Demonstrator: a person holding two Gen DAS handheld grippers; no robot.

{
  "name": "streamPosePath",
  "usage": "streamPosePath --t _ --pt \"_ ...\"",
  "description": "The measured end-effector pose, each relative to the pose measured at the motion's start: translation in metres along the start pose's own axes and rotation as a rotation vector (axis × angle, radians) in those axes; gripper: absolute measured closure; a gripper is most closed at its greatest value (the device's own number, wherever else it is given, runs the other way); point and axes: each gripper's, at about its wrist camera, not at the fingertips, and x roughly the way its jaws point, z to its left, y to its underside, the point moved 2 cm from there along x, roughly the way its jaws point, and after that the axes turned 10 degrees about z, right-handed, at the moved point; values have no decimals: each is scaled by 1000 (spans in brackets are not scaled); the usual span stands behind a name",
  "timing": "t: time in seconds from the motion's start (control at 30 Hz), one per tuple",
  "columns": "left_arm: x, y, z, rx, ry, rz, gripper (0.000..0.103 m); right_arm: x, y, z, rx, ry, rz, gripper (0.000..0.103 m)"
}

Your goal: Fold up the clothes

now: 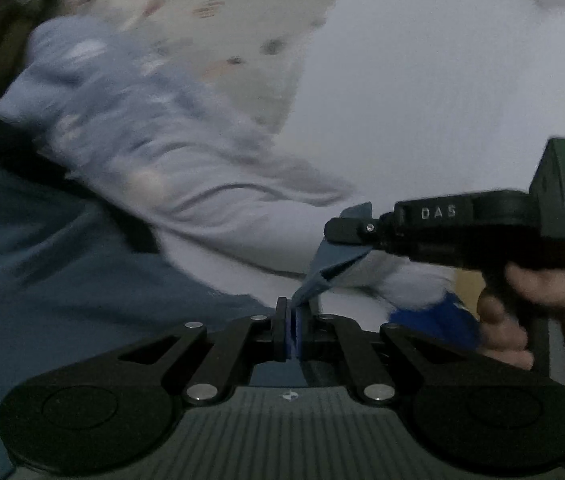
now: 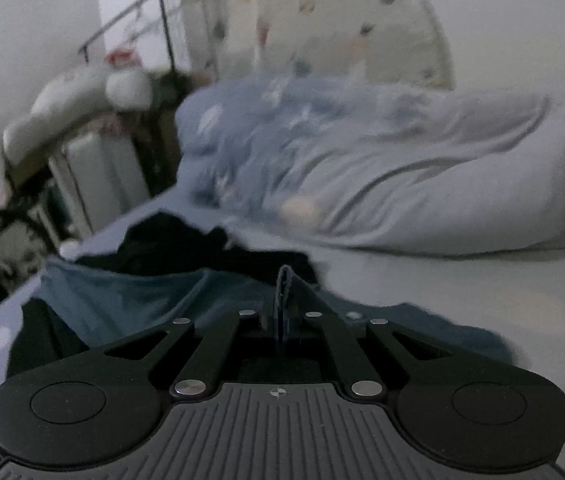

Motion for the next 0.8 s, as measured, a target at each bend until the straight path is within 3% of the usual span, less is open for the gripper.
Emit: streamPosePath --t 0.13,0.4,0.67,0.73,0.77,0.8 --pt "4 -13 50 -66 -61 30 98 62 -14 35 -35 -18 62 101" --pt "13 -3 128 -223 -147 101 98 179 -17 86 -104 -31 201 101" --pt "11 7 152 -300 -174 162 97 227 -5 108 -115 -16 283 100" --pt "12 8 154 -314 -188 175 96 228 -3 111 -121 2 292 83" --pt "12 8 155 -318 -192 179 92 226 -3 111 -112 5 288 76" --pt "11 7 156 -320 -192 178 84 223 -5 109 -100 7 276 63"
